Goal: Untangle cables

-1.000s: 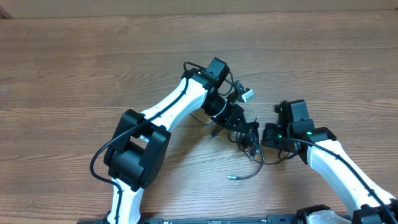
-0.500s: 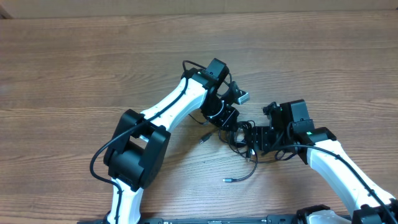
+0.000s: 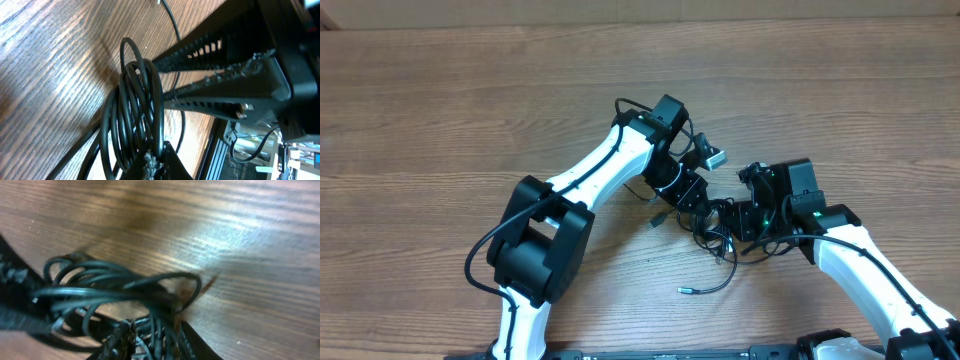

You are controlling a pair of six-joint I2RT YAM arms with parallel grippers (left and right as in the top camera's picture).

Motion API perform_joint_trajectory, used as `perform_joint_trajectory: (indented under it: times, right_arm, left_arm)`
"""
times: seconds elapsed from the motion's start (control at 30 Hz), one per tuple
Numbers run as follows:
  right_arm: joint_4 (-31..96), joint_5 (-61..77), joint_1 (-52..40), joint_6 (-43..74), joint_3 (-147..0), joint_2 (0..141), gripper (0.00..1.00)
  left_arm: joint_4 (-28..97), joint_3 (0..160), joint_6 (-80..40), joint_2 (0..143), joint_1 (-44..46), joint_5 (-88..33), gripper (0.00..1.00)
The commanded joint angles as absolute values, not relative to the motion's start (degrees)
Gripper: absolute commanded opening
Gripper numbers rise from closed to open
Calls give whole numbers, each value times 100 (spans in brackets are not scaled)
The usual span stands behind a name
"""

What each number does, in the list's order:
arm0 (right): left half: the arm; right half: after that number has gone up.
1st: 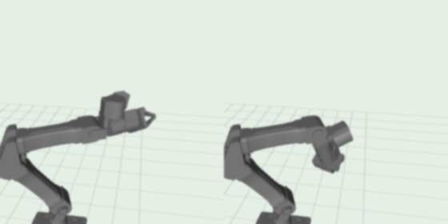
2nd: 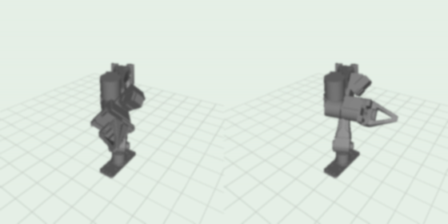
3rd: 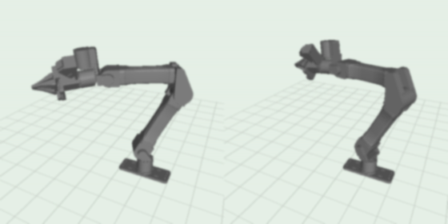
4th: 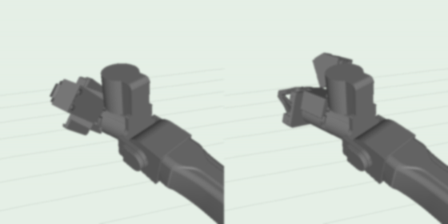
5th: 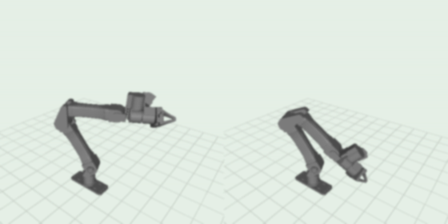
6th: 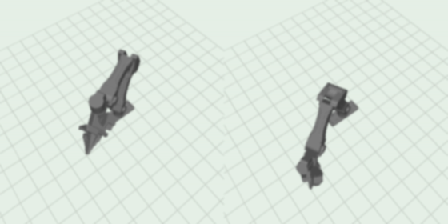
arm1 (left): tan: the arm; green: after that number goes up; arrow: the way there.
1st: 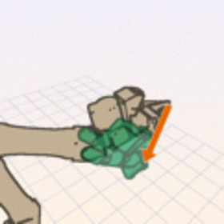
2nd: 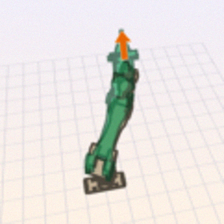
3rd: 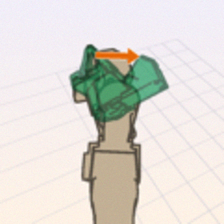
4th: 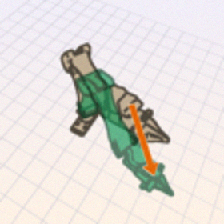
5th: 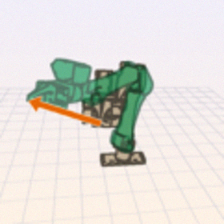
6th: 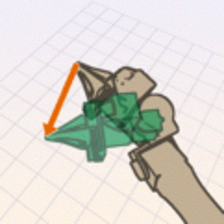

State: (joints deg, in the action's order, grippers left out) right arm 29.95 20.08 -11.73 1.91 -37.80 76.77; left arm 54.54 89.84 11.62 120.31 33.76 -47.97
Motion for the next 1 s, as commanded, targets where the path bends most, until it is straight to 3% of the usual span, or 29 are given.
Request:
perform_joint_trajectory:
  times: [0.0, 0.47, 0.77, 0.97]
  right_arm:
    - [2746, 1804, -1188, 119, -3612, 7662, 29]
    - [2364, 2069, -1190, 119, -3347, 7662, 27]
    - [2342, 2060, -1188, 119, -3347, 7662, 4]
    - [2397, 1981, -1188, 351, -3347, 7662, 4]
  left_arm:
    - [5461, 9100, 1337, 11872, 3415, -5048, 4]
    - [5513, 9100, 1424, 11872, 3415, -5262, 4]
    - [5527, 9100, 1546, 11872, 3415, -5507, 4]
    - [5540, 9100, 1542, 11872, 3415, -5489, 4]
